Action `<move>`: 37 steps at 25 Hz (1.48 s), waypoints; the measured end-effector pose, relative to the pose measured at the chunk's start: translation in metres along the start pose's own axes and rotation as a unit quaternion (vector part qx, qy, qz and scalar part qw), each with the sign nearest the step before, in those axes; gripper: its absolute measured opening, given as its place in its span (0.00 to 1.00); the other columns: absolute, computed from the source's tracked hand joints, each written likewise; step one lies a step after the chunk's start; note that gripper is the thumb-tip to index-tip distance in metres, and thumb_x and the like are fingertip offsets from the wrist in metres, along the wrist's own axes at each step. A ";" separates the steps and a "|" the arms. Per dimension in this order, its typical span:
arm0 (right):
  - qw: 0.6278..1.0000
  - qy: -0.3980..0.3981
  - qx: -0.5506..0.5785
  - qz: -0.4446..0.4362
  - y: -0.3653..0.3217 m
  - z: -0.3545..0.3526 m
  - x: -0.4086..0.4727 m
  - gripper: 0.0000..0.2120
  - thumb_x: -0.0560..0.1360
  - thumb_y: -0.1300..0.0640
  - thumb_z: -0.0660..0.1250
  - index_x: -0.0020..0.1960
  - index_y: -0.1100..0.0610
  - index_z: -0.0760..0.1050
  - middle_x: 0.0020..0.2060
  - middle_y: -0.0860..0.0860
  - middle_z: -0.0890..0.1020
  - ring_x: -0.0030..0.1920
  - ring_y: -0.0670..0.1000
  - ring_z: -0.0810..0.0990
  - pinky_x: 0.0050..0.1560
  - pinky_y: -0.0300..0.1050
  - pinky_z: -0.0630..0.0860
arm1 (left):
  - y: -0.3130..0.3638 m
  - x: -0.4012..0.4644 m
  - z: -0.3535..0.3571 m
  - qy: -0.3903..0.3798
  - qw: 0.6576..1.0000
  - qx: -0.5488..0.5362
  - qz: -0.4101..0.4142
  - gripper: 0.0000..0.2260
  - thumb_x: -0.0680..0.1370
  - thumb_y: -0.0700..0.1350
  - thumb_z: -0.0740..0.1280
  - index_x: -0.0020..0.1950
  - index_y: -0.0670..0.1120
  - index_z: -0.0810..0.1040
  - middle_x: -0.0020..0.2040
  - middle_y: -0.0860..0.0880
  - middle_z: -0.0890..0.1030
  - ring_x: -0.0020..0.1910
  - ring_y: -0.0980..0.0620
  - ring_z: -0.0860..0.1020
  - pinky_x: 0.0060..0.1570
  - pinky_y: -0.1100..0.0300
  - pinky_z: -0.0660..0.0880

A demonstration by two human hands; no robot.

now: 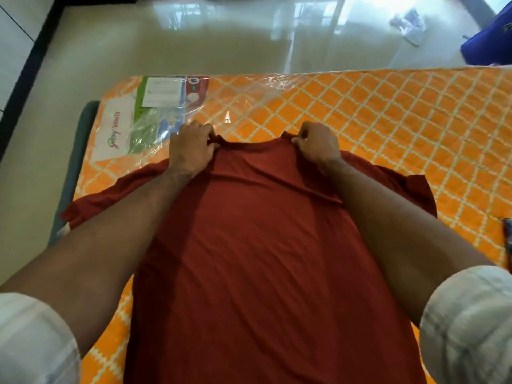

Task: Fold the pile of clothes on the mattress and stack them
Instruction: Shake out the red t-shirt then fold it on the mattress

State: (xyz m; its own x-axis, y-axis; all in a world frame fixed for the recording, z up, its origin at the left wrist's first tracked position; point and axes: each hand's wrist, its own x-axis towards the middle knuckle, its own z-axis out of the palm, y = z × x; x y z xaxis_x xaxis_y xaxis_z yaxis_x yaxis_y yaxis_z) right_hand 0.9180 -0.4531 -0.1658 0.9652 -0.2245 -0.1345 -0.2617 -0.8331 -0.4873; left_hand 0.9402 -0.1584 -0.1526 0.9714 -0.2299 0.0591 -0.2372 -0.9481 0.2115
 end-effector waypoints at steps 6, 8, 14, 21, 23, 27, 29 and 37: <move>0.999 0.028 -0.015 -0.006 0.017 -0.001 0.009 0.19 0.79 0.38 0.64 0.55 0.54 0.75 0.47 0.51 0.82 0.50 0.56 0.80 0.46 0.47 0.69 | 0.000 0.012 0.012 0.041 0.999 -0.018 -0.025 0.10 0.79 0.50 0.70 0.50 0.44 0.77 0.47 0.43 0.82 0.46 0.42 0.80 0.43 0.52 0.72; 0.999 -0.029 0.010 -0.008 0.023 -0.011 0.014 0.21 0.78 0.36 0.64 0.58 0.53 0.76 0.49 0.49 0.84 0.50 0.52 0.82 0.48 0.46 0.73 | -0.001 0.014 0.016 0.037 0.999 -0.003 -0.007 0.09 0.80 0.50 0.68 0.51 0.44 0.76 0.48 0.43 0.82 0.45 0.42 0.80 0.44 0.51 0.74; 0.986 -0.101 0.125 -0.033 0.087 -0.067 -0.011 0.14 0.76 0.45 0.73 0.52 0.55 0.81 0.44 0.50 0.85 0.44 0.48 0.82 0.48 0.45 0.78 | 0.044 0.000 0.006 0.011 0.993 0.082 0.079 0.22 0.81 0.54 0.61 0.71 0.44 0.68 0.67 0.39 0.75 0.63 0.36 0.74 0.56 0.41 0.73; 0.996 -0.083 0.011 0.029 0.217 -0.112 -0.068 0.11 0.76 0.51 0.74 0.46 0.55 0.75 0.42 0.53 0.79 0.48 0.58 0.79 0.43 0.45 0.68 | 0.226 -0.029 0.065 -0.177 0.942 0.041 0.283 0.33 0.80 0.64 0.58 0.81 0.51 0.57 0.82 0.49 0.54 0.81 0.47 0.53 0.76 0.39 0.55; 0.997 -0.071 -0.016 0.041 0.219 -0.108 -0.056 0.09 0.79 0.50 0.70 0.49 0.55 0.74 0.47 0.57 0.81 0.52 0.60 0.79 0.45 0.47 0.70 | 0.232 -0.025 0.070 -0.207 0.943 0.058 0.254 0.40 0.77 0.70 0.55 0.82 0.51 0.50 0.83 0.49 0.48 0.81 0.47 0.47 0.77 0.37 0.50; 0.993 0.009 0.005 0.115 0.230 -0.110 -0.057 0.18 0.82 0.40 0.62 0.56 0.56 0.73 0.51 0.56 0.82 0.51 0.59 0.80 0.45 0.50 0.73 | 0.226 -0.011 0.073 -0.255 0.924 0.134 0.254 0.52 0.65 0.82 0.45 0.82 0.56 0.37 0.82 0.51 0.35 0.81 0.43 0.37 0.73 0.29 0.44; 0.989 0.011 0.049 0.137 0.239 -0.112 -0.066 0.23 0.78 0.34 0.63 0.56 0.54 0.73 0.49 0.52 0.80 0.50 0.56 0.79 0.46 0.51 0.75 | 0.228 -0.002 0.072 -0.284 0.915 0.147 0.246 0.53 0.64 0.83 0.47 0.81 0.57 0.36 0.81 0.52 0.33 0.80 0.42 0.37 0.71 0.27 0.41; 0.924 0.007 0.332 0.191 0.263 -0.108 -0.085 0.20 0.73 0.43 0.76 0.55 0.53 0.72 0.51 0.54 0.82 0.51 0.53 0.82 0.52 0.55 0.82 | 0.223 0.039 0.059 -0.016 0.965 0.108 0.239 0.14 0.77 0.54 0.71 0.61 0.52 0.80 0.57 0.46 0.77 0.57 0.43 0.75 0.51 0.44 0.69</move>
State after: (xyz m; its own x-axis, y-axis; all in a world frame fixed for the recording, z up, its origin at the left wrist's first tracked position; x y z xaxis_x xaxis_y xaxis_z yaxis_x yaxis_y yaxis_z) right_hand 0.7674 -0.7075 -0.1889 0.8012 -0.4477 -0.3970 -0.5222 -0.1994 -0.8292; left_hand 0.9256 -0.3915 -0.1607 0.7519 -0.6556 0.0691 -0.6544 -0.7550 -0.0417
